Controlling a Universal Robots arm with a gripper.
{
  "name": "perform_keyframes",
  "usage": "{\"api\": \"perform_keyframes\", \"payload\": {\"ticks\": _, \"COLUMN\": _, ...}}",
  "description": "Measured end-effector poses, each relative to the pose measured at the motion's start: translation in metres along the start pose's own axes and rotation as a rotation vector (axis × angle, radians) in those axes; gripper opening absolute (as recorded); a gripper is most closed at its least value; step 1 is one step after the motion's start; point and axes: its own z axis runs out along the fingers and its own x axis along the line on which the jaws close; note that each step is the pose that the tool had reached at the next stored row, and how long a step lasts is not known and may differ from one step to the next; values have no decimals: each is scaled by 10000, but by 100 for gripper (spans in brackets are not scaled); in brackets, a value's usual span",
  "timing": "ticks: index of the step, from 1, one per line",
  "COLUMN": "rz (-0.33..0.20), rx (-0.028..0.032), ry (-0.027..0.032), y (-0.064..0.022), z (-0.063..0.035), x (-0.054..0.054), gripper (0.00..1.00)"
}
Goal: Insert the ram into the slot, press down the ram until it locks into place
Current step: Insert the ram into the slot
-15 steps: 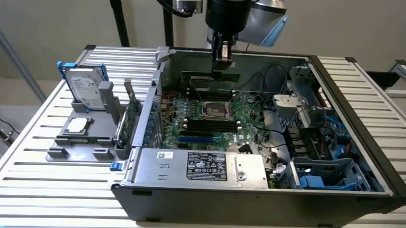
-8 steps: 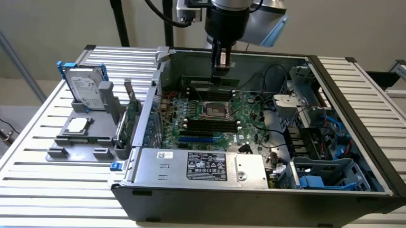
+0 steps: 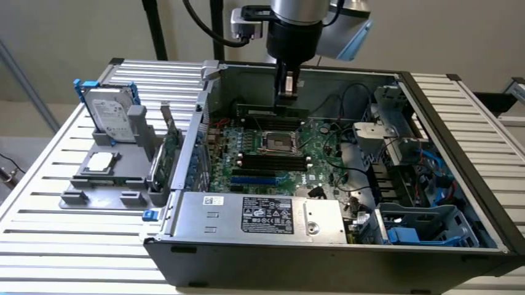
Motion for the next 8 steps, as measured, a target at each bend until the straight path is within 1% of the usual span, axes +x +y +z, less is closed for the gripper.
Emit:
{"api": "perform_keyframes", "payload": {"ticks": 4, "rz": 4, "rx": 1, "ry": 68, "y": -32, "z": 51, "x": 3, "gripper": 13}}
{"api": "perform_keyframes", "payload": {"ticks": 8, "rz": 8, "rx": 3, "ry": 181, "y": -62, "z": 86, "x": 7, "gripper": 13}}
